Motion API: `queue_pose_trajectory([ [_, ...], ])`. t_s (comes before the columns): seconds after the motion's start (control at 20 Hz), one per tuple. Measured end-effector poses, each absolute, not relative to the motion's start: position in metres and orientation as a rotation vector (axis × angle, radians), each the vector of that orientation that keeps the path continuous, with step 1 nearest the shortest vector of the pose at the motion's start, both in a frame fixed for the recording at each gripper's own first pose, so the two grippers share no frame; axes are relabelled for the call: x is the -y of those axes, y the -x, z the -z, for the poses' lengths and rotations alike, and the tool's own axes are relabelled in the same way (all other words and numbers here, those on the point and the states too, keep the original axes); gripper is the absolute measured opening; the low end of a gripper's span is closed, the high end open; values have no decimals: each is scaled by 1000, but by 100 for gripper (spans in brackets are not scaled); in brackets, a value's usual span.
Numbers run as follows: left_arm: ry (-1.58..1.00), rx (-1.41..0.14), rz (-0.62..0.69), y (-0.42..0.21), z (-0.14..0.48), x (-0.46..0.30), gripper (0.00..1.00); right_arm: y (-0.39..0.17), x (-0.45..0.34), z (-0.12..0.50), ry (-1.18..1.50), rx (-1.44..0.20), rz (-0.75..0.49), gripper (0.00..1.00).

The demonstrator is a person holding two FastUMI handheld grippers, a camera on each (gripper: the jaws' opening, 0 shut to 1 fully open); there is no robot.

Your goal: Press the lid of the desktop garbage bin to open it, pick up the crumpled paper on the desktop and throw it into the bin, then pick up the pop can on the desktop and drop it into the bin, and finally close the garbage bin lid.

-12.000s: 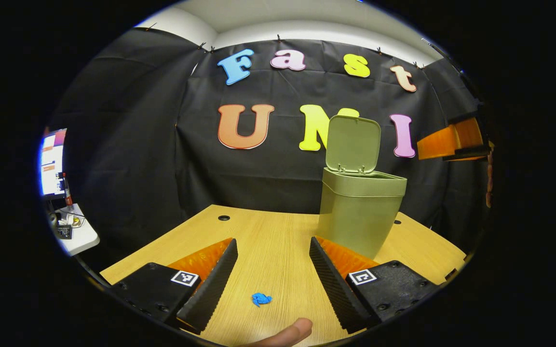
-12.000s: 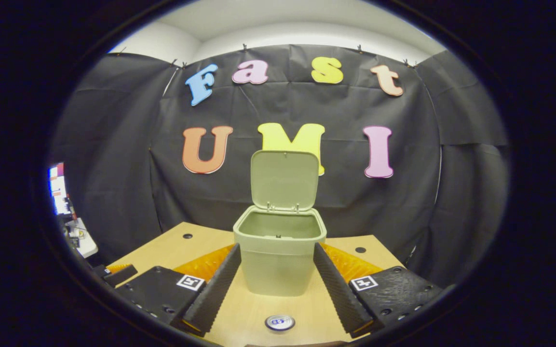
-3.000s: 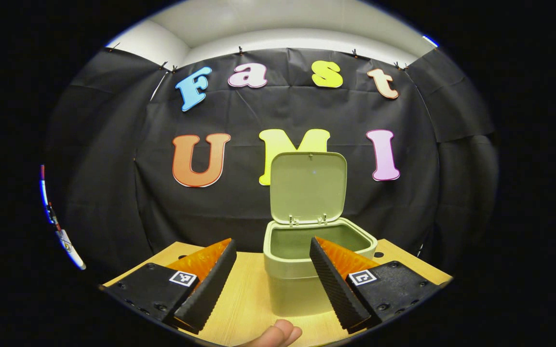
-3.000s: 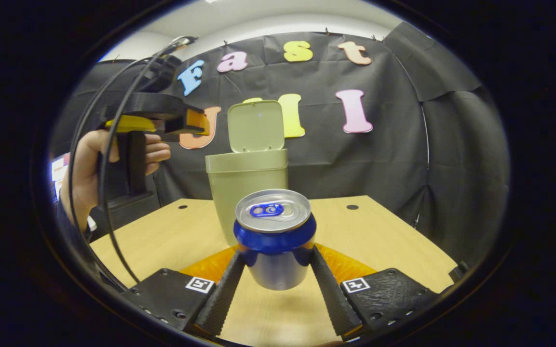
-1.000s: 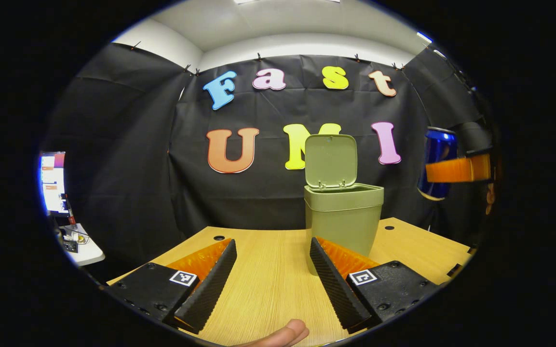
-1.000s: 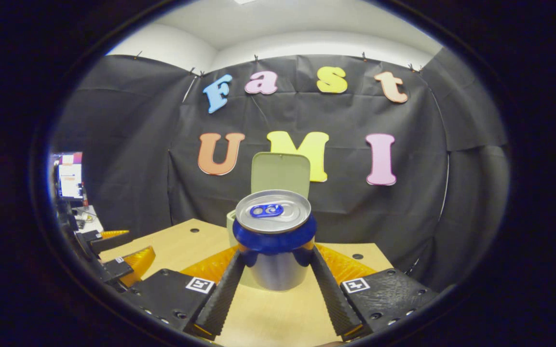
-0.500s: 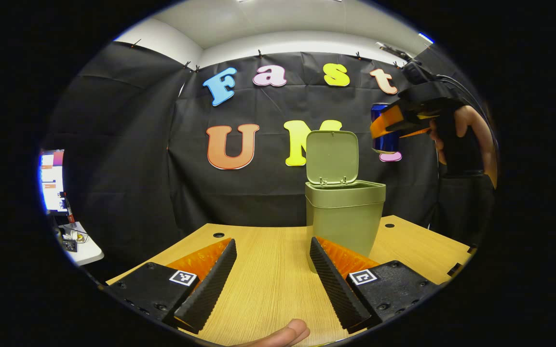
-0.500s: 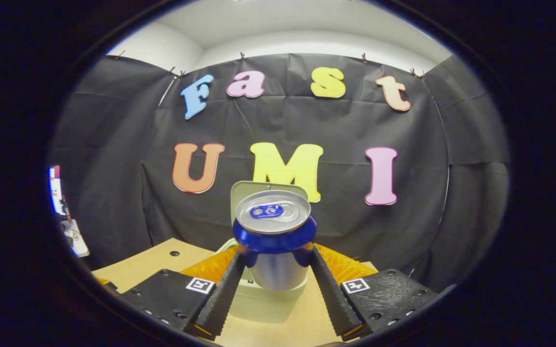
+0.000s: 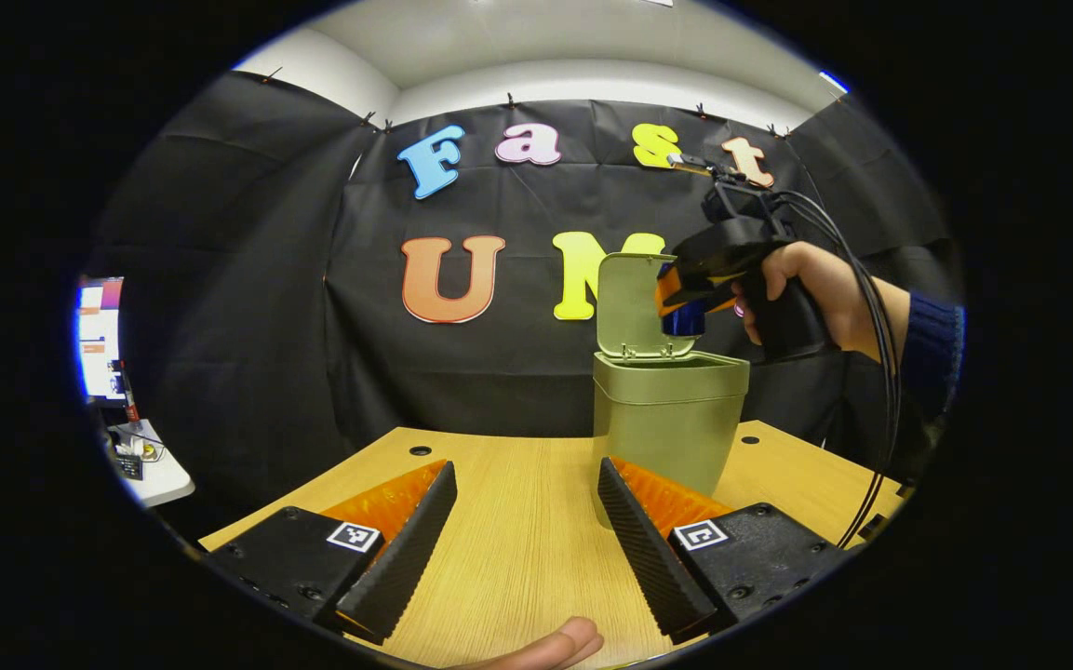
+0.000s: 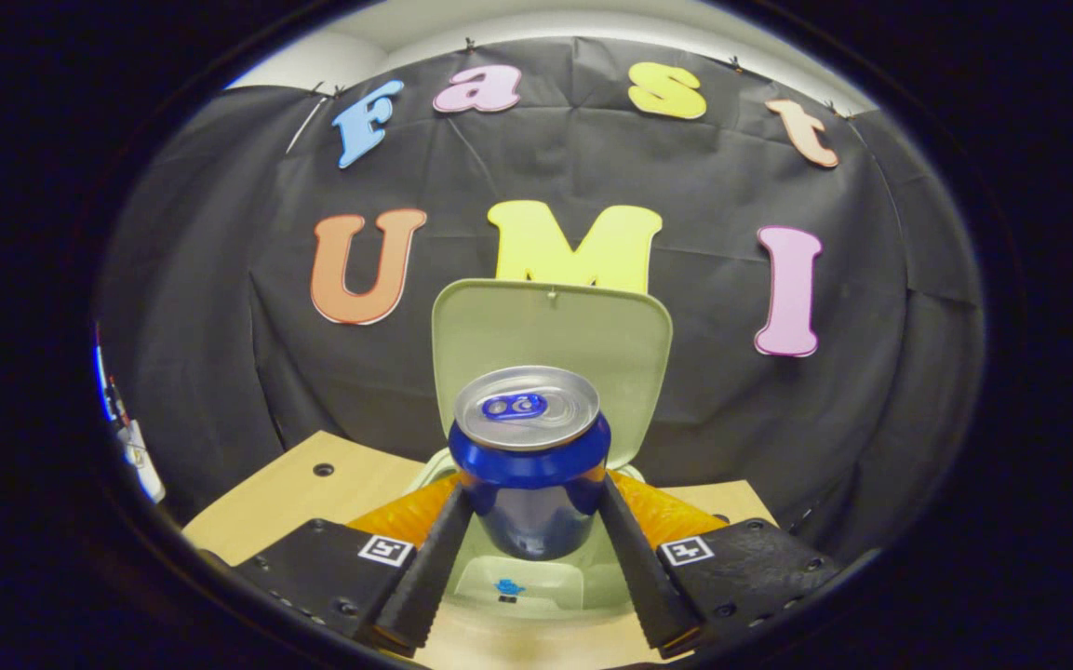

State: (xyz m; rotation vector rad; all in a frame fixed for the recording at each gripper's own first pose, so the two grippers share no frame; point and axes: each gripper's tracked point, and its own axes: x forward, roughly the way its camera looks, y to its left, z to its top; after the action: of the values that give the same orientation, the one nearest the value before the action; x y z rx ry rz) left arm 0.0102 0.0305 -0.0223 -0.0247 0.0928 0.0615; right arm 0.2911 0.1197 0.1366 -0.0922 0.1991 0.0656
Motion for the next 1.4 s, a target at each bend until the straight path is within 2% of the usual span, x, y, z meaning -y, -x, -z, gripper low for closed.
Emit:
queue_pose_trajectory([
  [0.3, 15, -87, -30, -8, 21, -29, 98, -306, -106, -115, 36, -260, -5, 82],
  [0.65, 21, -107, -28, -9, 24, -29, 98, -297, -113, -121, 51, -253, -54, 82],
  [0.8, 12, -106, -22, -8, 23, -28, 99, -295, -108, -136, 61, -213, -25, 86],
  [0.85, 10, -107, -19, -9, 23, -28, 98, -293, -108, -139, 62, -207, -22, 97],
  [1.15, 44, -143, -24, -7, 30, -31, 99, -281, -119, -188, 88, -147, -25, 95],
  [1.35, 62, -114, -31, -9, 19, -39, 99, -279, -123, -231, 91, -99, -14, 93],
  [1.4, 70, -110, -25, -7, 18, -38, 99, -280, -125, -243, 88, -81, -11, 95],
])
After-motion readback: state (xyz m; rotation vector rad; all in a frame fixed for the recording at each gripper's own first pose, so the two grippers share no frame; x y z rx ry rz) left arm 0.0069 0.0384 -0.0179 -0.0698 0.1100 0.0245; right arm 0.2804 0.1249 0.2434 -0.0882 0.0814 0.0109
